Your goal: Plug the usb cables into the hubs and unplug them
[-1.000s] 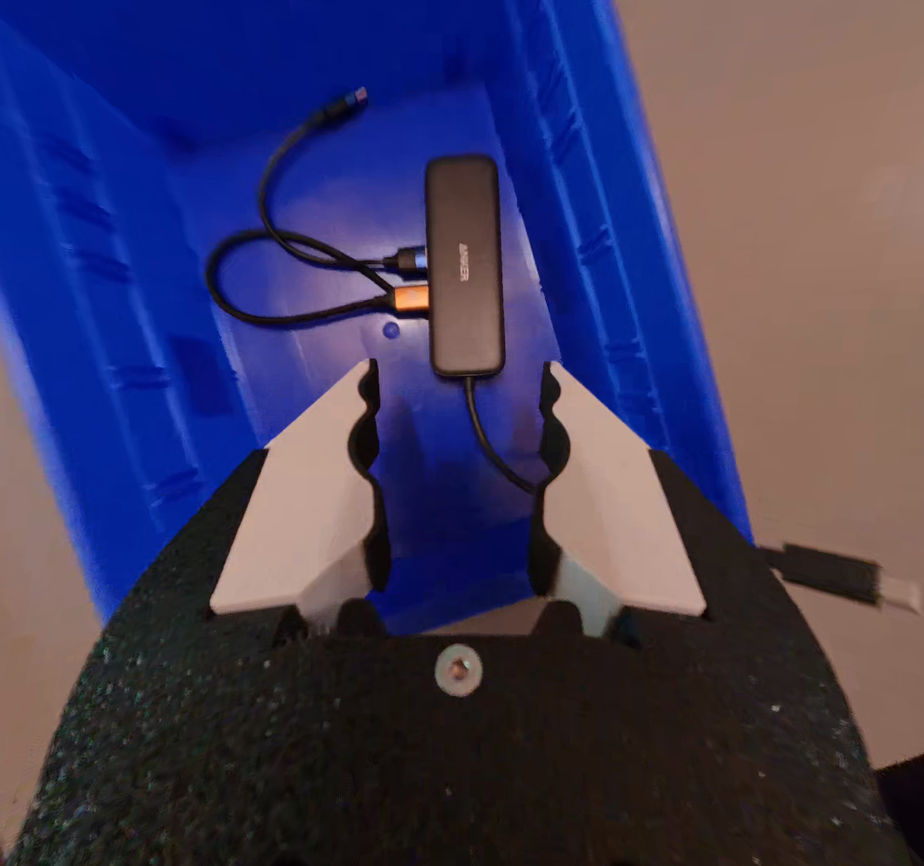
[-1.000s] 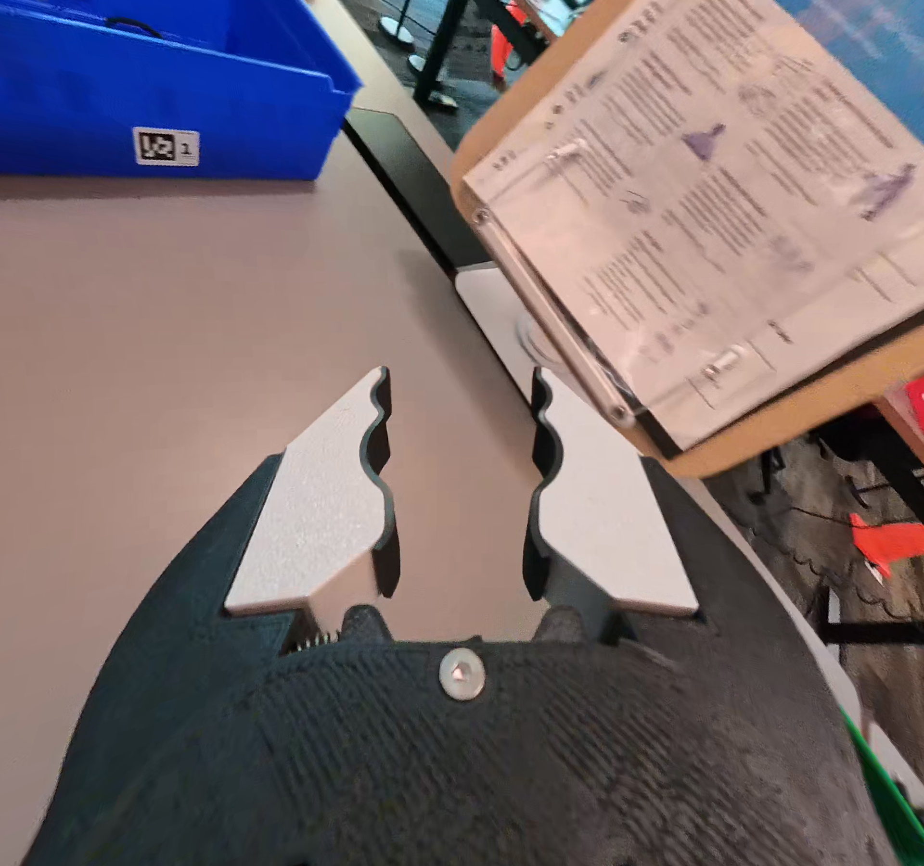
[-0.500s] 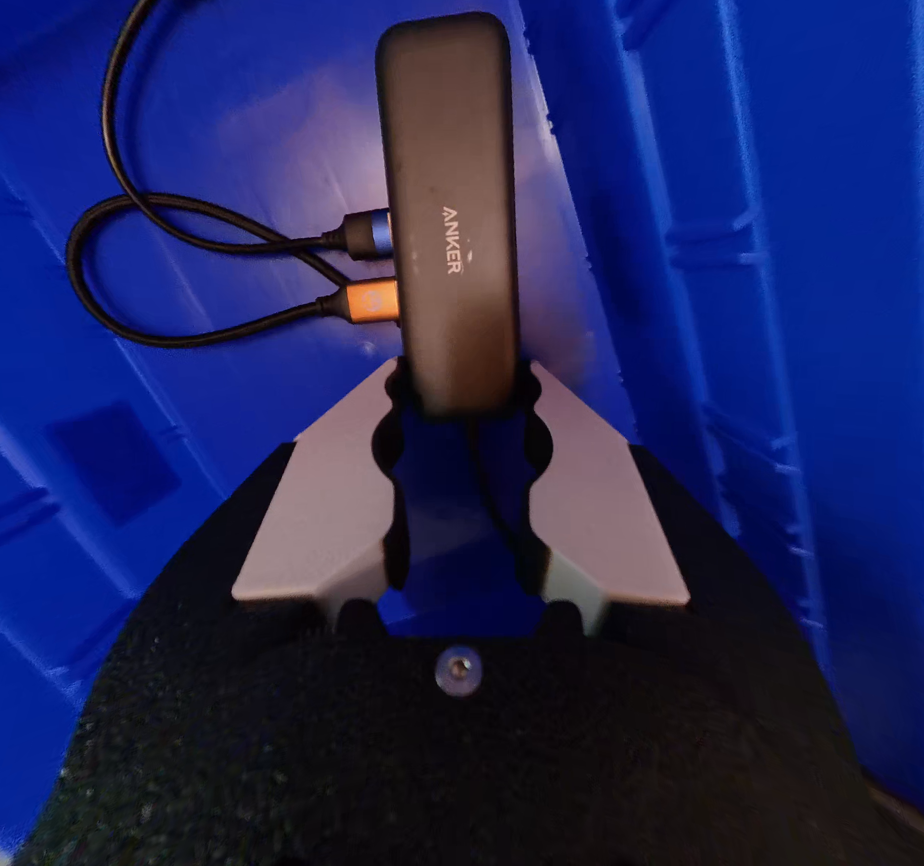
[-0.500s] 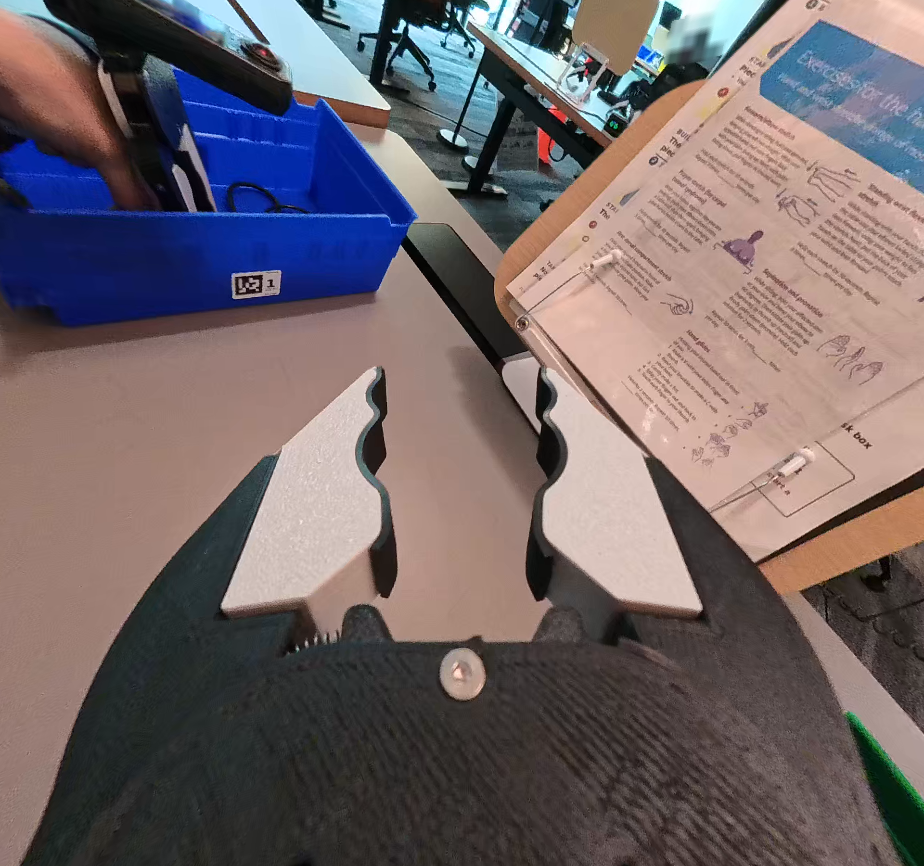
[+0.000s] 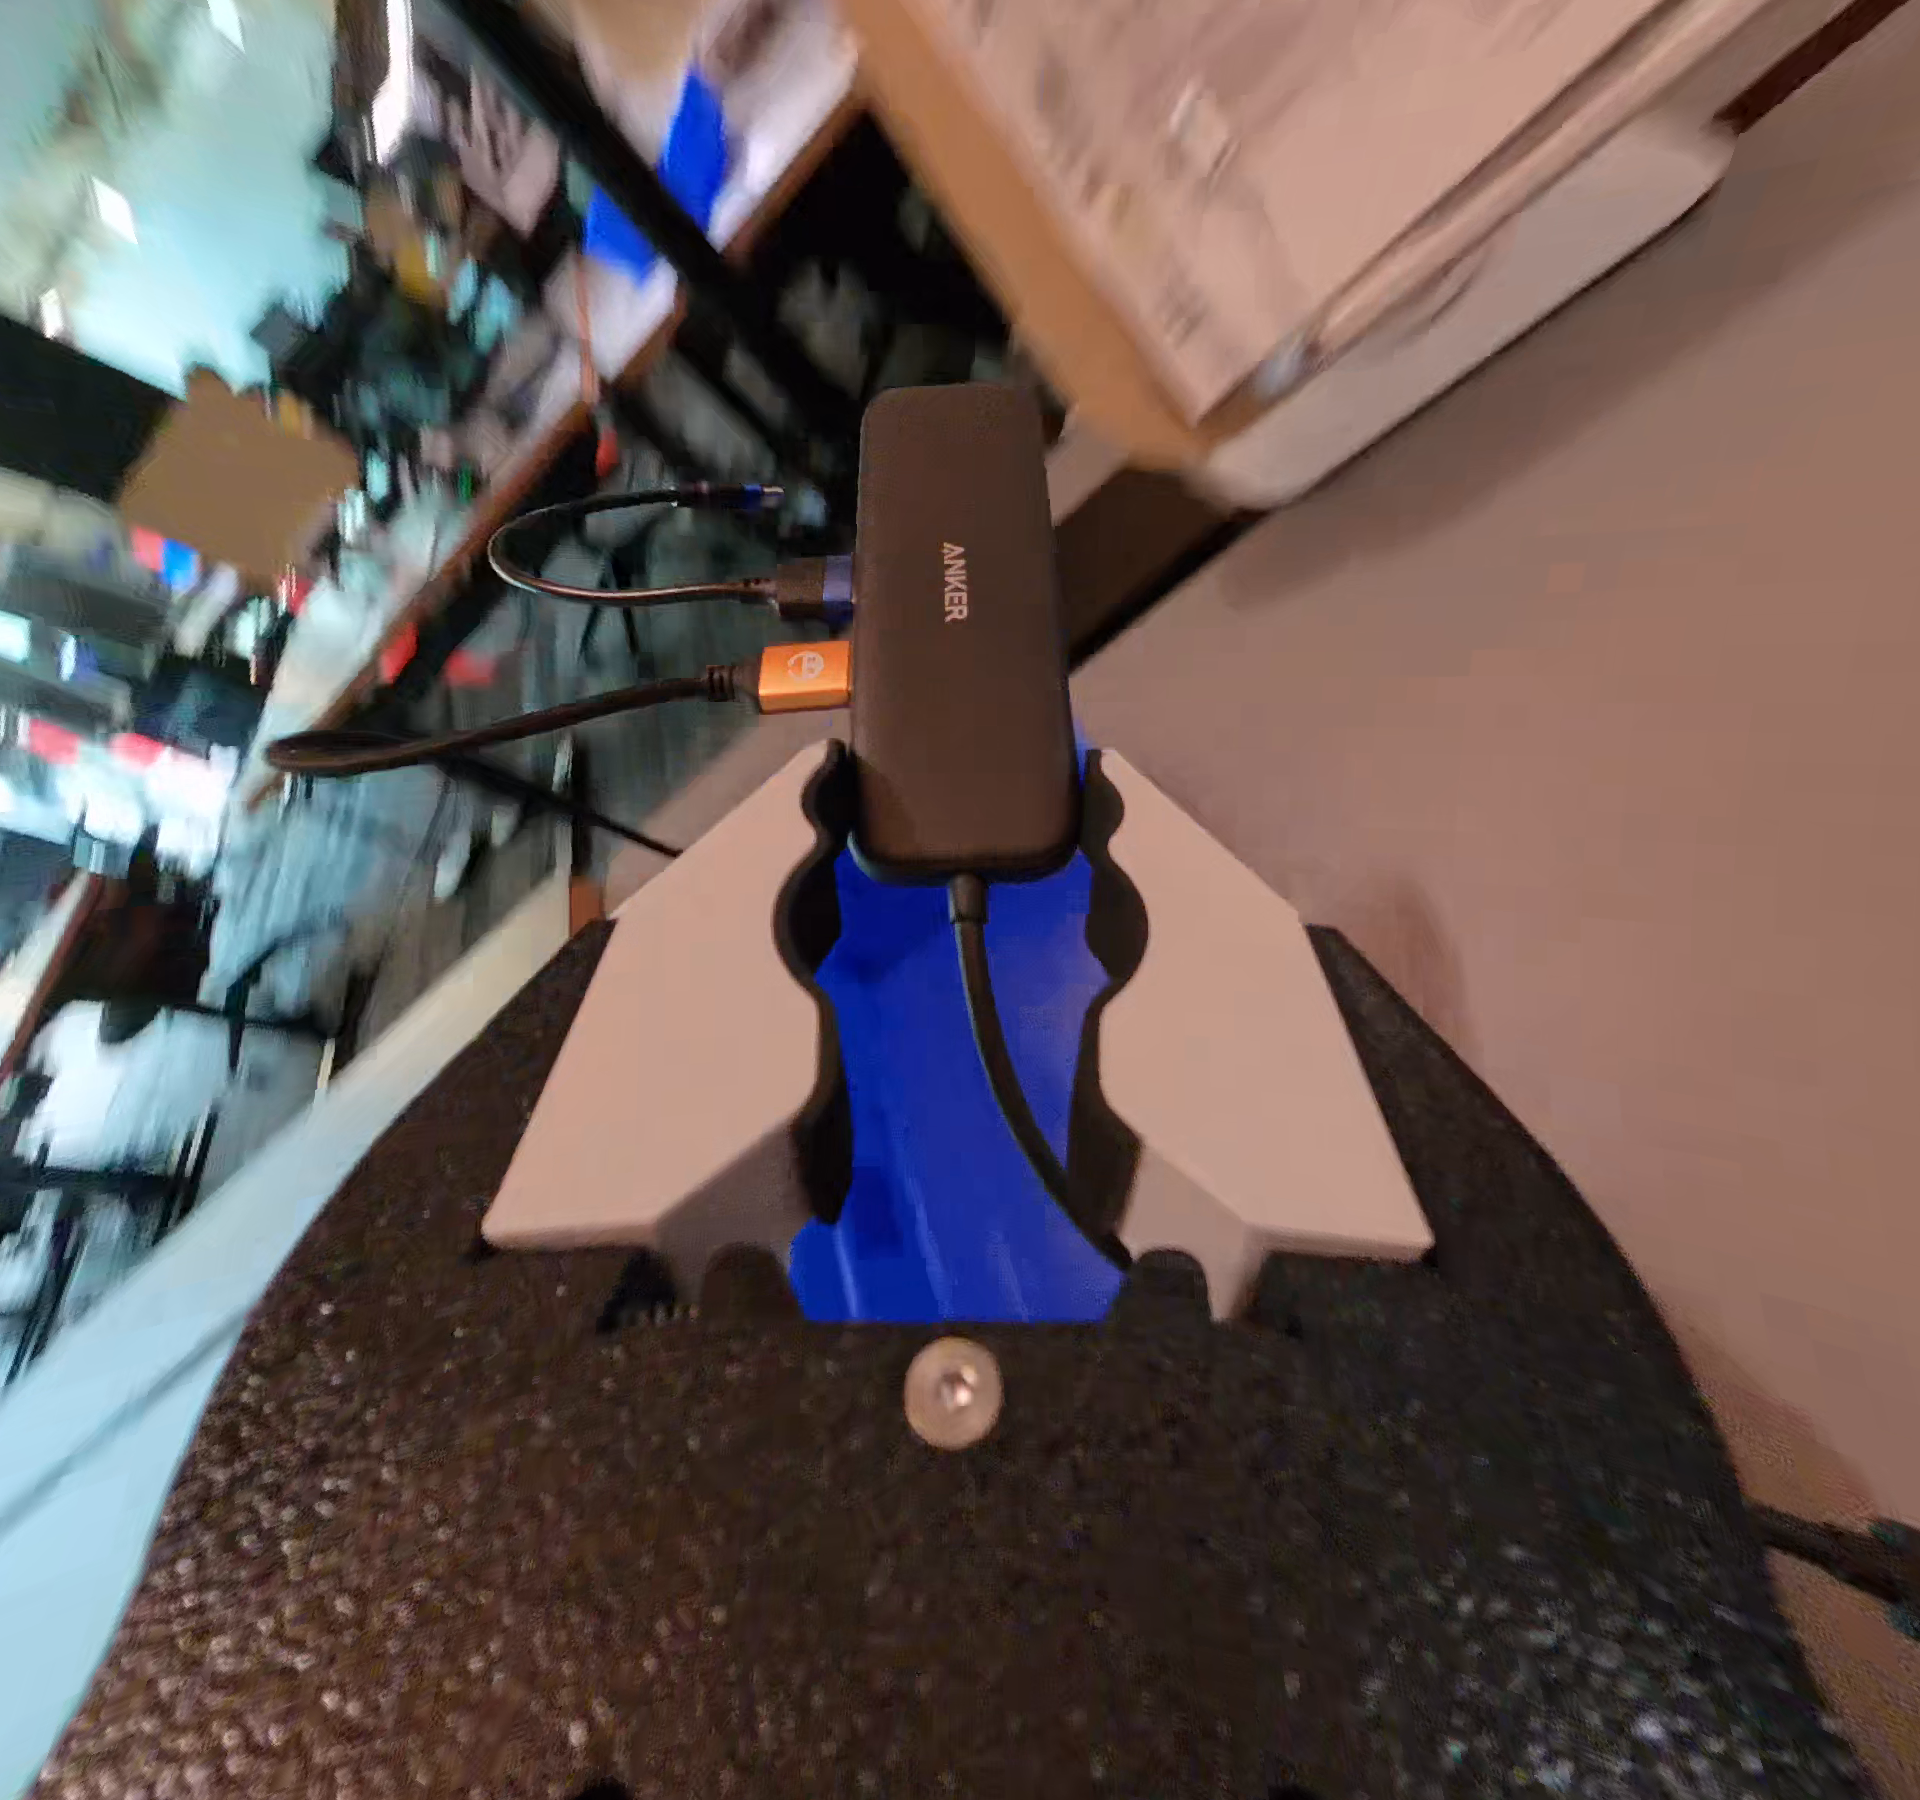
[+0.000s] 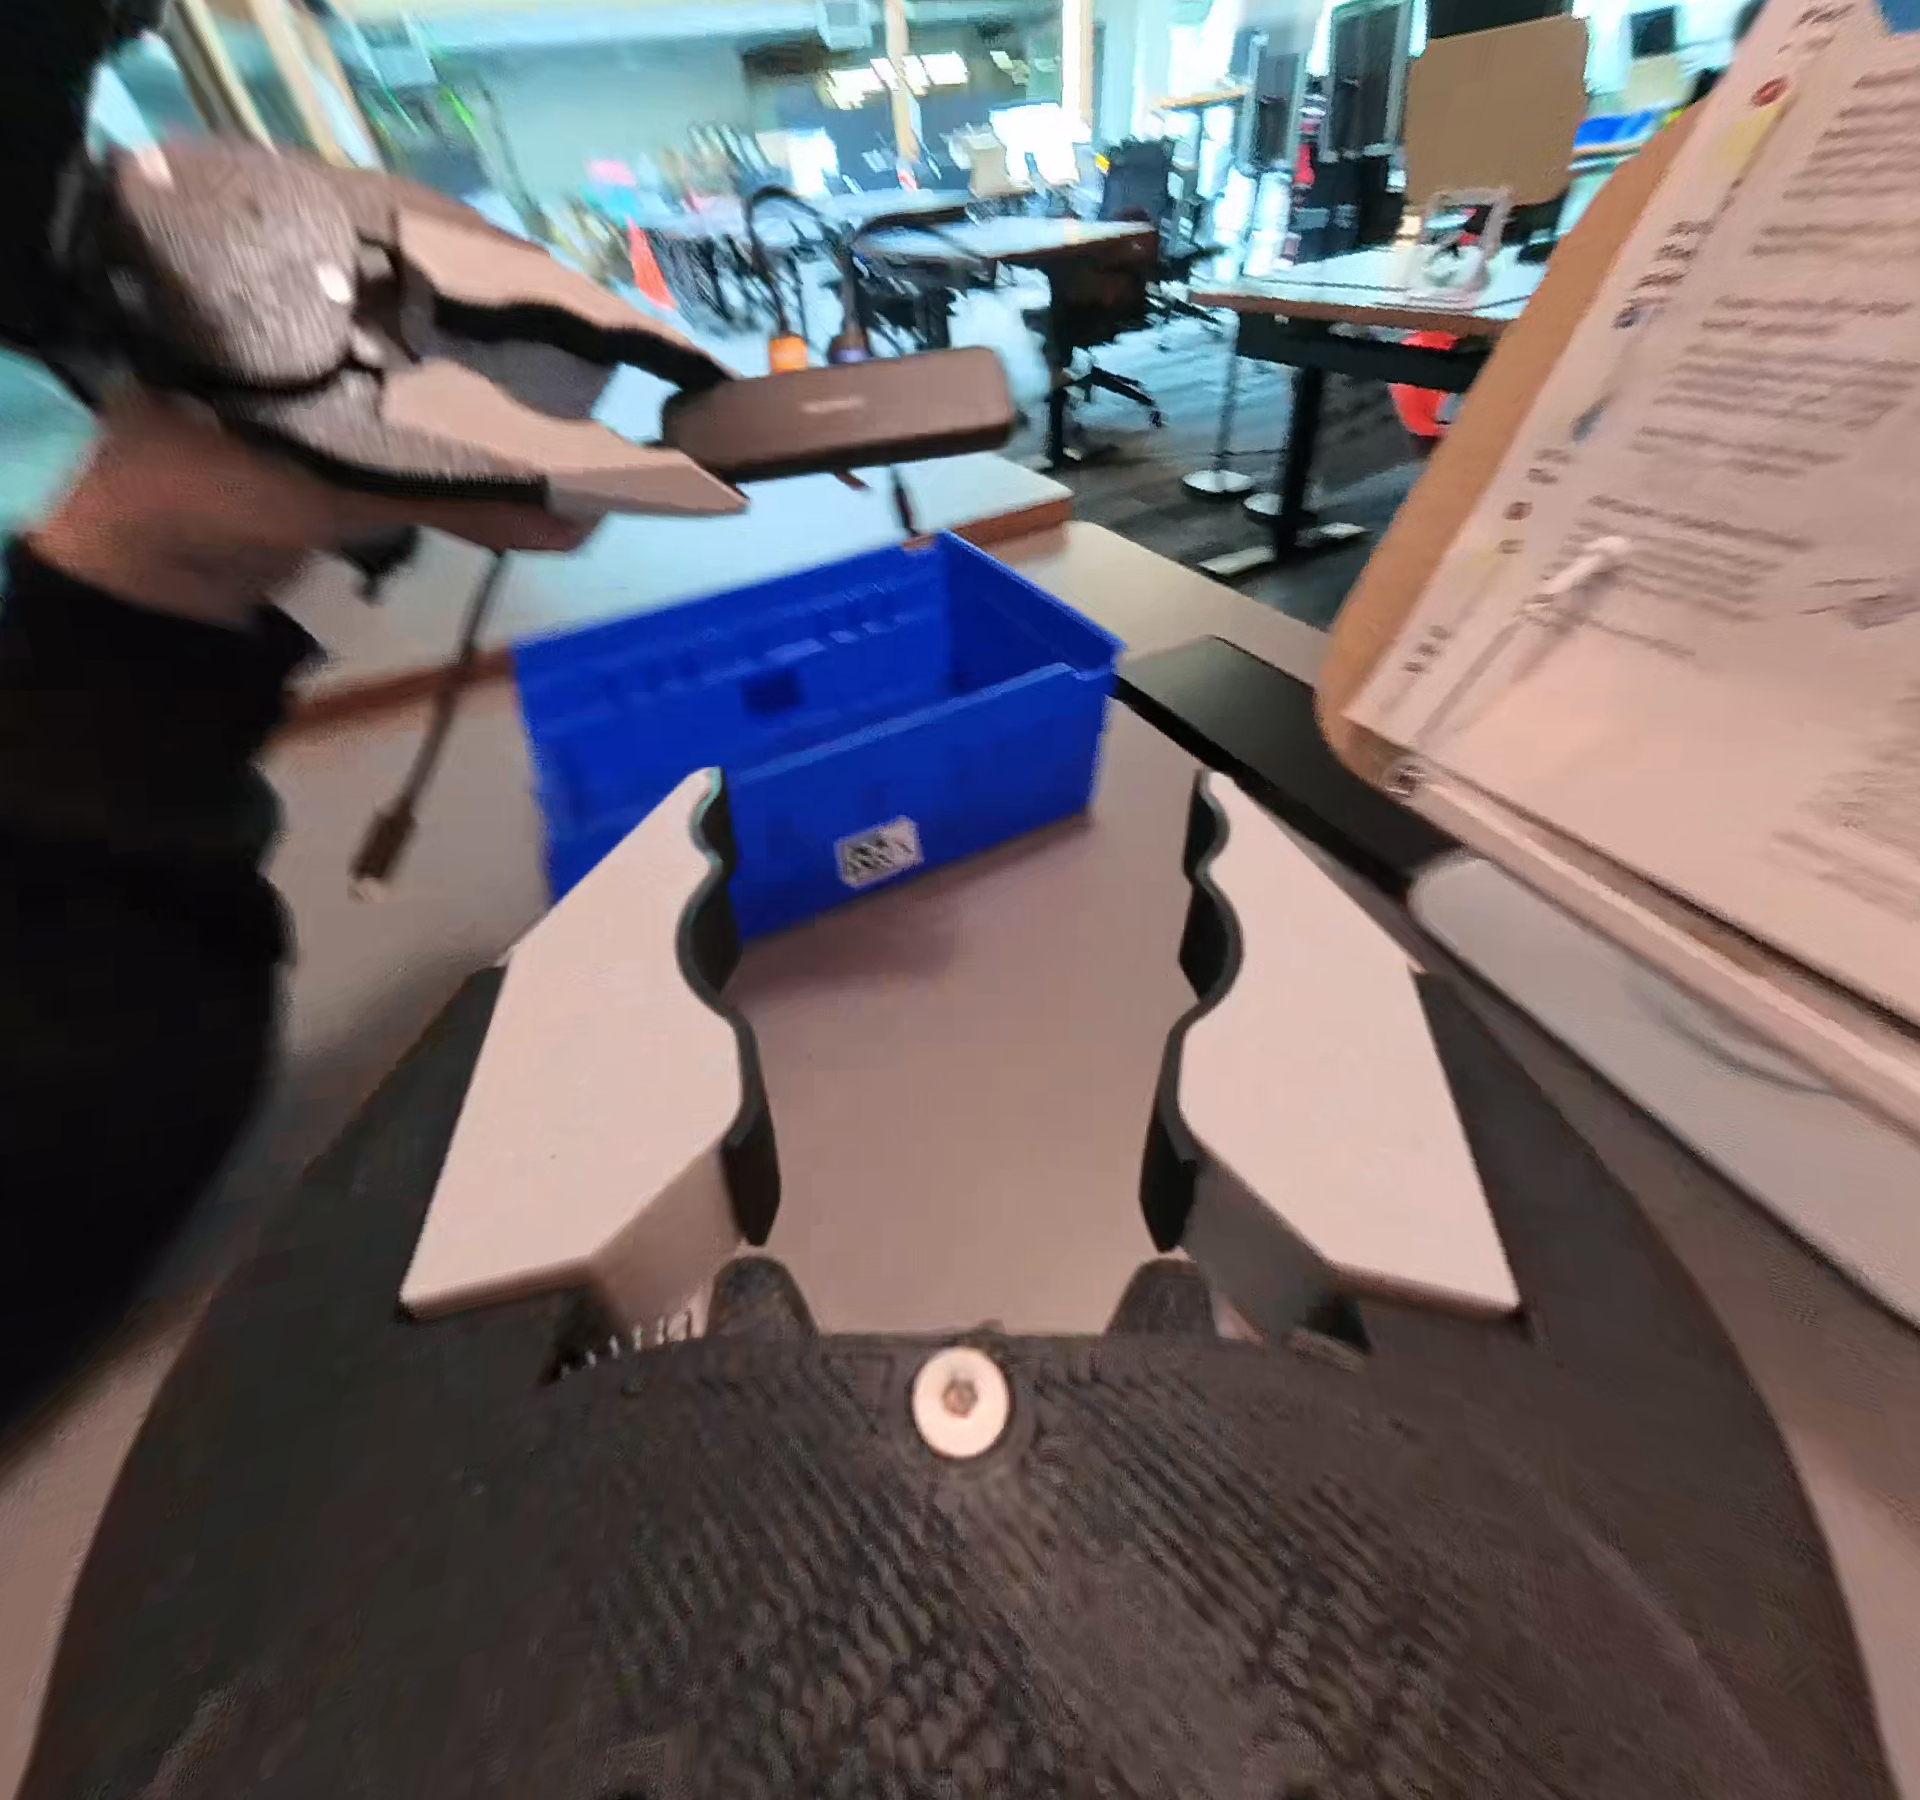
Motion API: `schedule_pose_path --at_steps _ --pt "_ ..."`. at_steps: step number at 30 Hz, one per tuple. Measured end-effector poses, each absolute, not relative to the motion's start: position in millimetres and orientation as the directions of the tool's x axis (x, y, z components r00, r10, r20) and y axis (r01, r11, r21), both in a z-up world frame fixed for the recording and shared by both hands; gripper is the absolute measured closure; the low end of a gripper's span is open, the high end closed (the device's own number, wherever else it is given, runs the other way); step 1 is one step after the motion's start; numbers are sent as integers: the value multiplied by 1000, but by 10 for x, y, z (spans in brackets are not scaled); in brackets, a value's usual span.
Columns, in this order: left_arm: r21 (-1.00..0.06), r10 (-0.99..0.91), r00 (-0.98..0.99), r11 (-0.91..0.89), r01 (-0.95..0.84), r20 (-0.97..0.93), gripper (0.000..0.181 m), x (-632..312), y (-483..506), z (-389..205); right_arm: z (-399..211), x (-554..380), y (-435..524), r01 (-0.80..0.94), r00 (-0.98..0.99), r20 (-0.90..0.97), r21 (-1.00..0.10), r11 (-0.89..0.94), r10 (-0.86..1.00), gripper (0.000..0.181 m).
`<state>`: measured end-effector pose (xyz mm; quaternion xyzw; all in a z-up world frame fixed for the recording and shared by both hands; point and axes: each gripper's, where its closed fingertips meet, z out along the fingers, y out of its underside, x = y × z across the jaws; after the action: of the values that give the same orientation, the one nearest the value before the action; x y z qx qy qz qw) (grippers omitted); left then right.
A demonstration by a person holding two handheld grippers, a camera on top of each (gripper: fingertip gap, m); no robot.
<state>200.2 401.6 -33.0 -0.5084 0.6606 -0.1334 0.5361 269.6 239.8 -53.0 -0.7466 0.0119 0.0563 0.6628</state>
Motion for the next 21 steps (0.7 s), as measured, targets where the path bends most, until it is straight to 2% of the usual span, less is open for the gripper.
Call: schedule_pose_path --at_steps 1,2,4,9,11,13,15,19,21 --pt "-735 -809 47 506 -451 -586 138 2083 3795 -214 -469 2636 2423 -173 979 -181 -981 -88 94 87" --pt "-735 -789 -5 574 -362 -614 138 2169 3557 -117 -399 2590 2437 -255 957 -260 -965 -55 132 84" --pt "-721 -748 -116 661 -209 -653 138 2324 3094 -45 -251 2532 2424 -402 894 -391 -916 5 219 88" --pt "-697 -669 -255 717 26 -698 139 2530 2367 -46 -27 2753 2242 -635 750 -574 -764 116 329 104" --pt "-683 -637 -298 726 80 -711 138 2541 2218 -83 78 2866 2115 -684 710 -590 -708 176 383 127" --pt "-661 -606 -296 738 138 -738 139 2542 2128 -70 108 2971 2023 -704 692 -598 -683 195 404 136" --pt "-656 -594 -316 741 144 -740 139 2548 2096 -108 95 2962 1942 -659 720 -539 -727 190 438 163" --pt "-656 -586 -317 731 190 -745 141 2569 2059 -128 165 2901 1815 -604 735 -425 -765 223 528 169" --pt "-711 -640 -320 672 207 -698 144 2573 2056 -83 190 2880 1798 -574 756 -376 -775 265 537 171"
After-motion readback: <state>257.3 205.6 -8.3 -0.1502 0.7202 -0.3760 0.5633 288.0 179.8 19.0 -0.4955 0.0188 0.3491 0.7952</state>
